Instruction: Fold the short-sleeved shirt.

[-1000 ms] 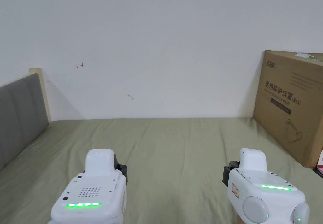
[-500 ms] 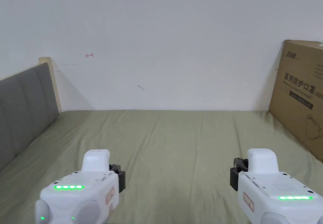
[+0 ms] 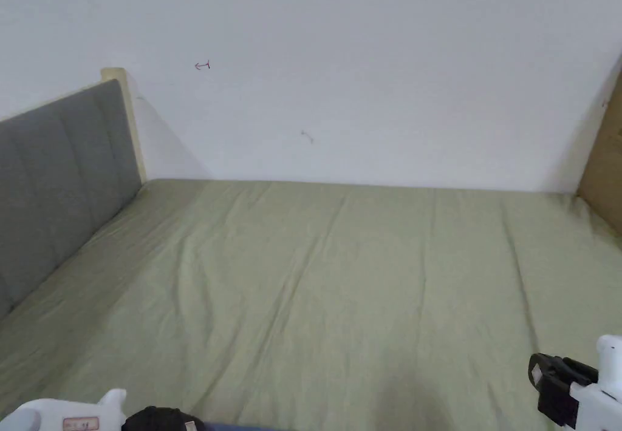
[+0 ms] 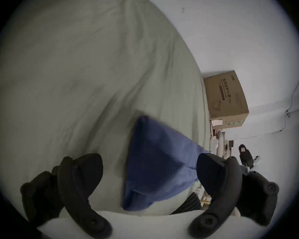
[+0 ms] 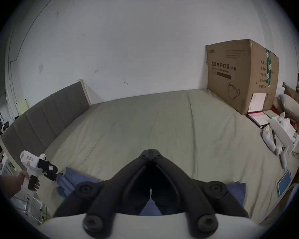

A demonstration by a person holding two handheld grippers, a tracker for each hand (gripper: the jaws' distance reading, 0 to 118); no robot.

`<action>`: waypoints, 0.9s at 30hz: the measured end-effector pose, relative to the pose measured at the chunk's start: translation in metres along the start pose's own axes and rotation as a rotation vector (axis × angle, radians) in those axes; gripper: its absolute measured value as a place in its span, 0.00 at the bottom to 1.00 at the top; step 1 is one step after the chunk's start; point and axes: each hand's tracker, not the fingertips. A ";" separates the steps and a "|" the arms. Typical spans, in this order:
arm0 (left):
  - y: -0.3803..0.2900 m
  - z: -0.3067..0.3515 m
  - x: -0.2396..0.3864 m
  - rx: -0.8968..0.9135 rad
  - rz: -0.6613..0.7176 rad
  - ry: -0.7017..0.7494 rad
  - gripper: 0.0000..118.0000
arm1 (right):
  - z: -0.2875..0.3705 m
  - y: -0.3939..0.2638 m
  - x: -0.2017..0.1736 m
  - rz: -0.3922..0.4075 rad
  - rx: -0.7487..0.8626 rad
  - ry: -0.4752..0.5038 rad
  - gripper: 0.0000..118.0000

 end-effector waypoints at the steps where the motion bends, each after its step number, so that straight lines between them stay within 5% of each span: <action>1: 0.000 -0.006 -0.010 -0.007 0.029 -0.027 0.95 | -0.001 -0.001 0.001 -0.002 -0.002 0.002 0.00; 10: -0.026 -0.067 -0.010 -0.083 0.157 -0.531 0.98 | -0.017 -0.001 0.005 -0.064 -0.042 0.028 0.00; 11: -0.028 -0.070 -0.010 -0.048 0.121 -0.477 0.92 | -0.018 -0.001 0.005 -0.066 -0.046 0.031 0.00; 12: -0.030 -0.070 -0.009 -0.028 0.103 -0.462 0.61 | -0.019 -0.002 0.004 -0.067 -0.049 0.032 0.00; 13: -0.033 -0.072 -0.014 0.016 0.109 -0.368 0.14 | -0.019 -0.003 0.003 -0.068 -0.054 0.035 0.00; 14: -0.036 -0.079 -0.017 0.018 0.123 -0.242 0.06 | -0.018 -0.004 0.002 -0.069 -0.058 0.038 0.00; 15: -0.044 -0.084 -0.028 0.012 0.090 -0.065 0.06 | -0.018 -0.006 0.001 -0.071 -0.062 0.041 0.00; 16: -0.052 -0.073 -0.017 0.099 0.117 -0.285 0.06 | -0.017 -0.007 0.001 -0.072 -0.066 0.043 0.00; 22: -0.053 -0.034 0.057 0.132 -0.237 0.123 0.06 | -0.008 -0.007 0.005 -0.078 -0.076 0.052 0.00; 27: -0.076 0.015 0.122 0.315 -0.699 0.777 0.06 | 0.006 -0.003 0.013 -0.100 -0.057 0.062 0.00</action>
